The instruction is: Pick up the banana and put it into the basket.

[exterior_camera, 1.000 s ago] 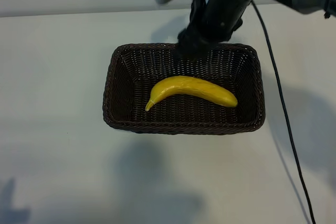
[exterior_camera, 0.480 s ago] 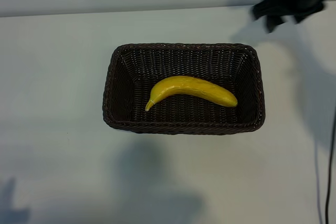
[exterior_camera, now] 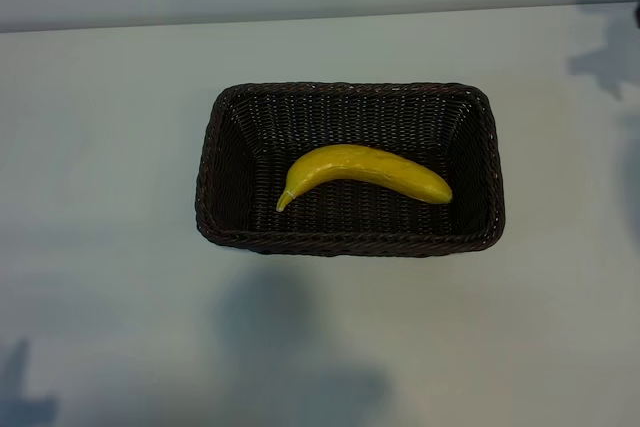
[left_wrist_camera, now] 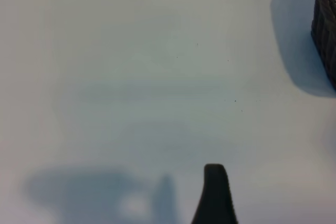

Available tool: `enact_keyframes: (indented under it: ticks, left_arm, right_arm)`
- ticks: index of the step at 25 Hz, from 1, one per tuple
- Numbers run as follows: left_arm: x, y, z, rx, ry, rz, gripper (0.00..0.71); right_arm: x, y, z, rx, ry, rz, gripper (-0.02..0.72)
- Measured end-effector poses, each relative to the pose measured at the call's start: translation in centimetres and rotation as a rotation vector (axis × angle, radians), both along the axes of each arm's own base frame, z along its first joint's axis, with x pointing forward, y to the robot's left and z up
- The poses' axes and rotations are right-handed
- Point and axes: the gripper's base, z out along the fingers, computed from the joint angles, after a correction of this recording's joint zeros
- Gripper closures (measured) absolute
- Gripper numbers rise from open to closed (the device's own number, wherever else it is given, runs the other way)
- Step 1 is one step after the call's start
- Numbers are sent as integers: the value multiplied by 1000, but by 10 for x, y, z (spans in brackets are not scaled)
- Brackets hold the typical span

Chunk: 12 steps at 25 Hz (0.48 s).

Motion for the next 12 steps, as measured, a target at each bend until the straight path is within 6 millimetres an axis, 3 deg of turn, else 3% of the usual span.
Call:
enact_keyframes:
  ticks: [6, 12]
  left_arm:
    - [0, 0, 0, 0, 0, 0, 131]
    - [0, 0, 0, 0, 0, 0, 131]
  right_arm:
    - [-16, -7, -8, 6, 53, -13, 134]
    - [-66, 0, -16, 20, 154, 14, 139]
